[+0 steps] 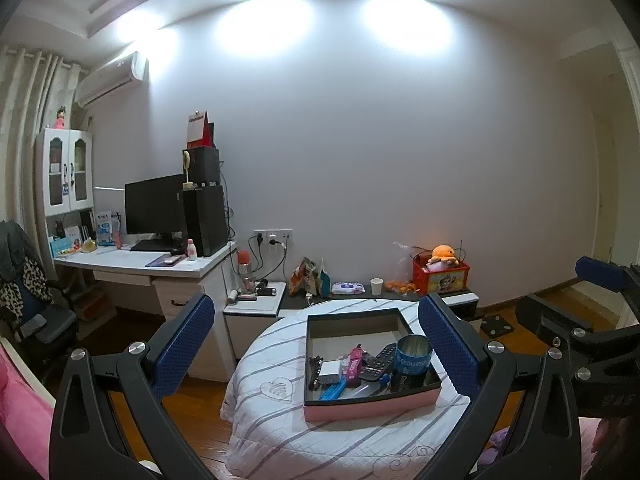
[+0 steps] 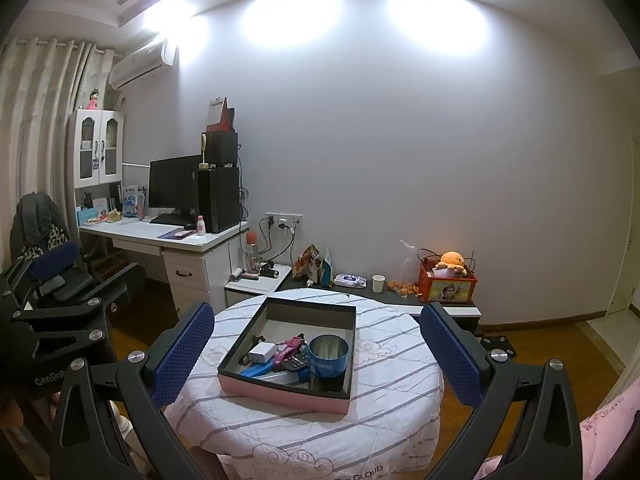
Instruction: Organize rigid objects
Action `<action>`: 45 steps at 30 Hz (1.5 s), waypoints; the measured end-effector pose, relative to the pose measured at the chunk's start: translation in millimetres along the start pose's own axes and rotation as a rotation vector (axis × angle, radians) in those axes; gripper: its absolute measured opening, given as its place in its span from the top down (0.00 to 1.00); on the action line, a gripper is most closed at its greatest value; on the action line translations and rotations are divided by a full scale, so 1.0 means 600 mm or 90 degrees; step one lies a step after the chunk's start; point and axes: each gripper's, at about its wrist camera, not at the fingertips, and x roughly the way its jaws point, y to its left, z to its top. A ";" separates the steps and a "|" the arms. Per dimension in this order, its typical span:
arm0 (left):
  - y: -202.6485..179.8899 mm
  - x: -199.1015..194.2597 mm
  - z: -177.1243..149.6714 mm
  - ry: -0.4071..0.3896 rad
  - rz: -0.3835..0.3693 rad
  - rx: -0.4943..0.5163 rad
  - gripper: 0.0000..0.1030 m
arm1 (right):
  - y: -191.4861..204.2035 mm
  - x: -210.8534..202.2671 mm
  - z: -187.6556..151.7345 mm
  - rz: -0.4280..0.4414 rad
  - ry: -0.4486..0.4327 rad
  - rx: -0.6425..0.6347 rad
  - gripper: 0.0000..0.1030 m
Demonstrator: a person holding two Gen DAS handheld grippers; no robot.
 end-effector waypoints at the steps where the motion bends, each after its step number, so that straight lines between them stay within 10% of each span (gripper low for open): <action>1: 0.000 -0.001 -0.001 -0.001 -0.001 -0.001 0.00 | -0.001 0.000 0.000 0.000 0.000 0.000 0.00; 45: -0.004 0.009 -0.016 0.007 0.001 0.004 0.00 | 0.009 0.018 -0.019 -0.001 0.011 -0.009 0.00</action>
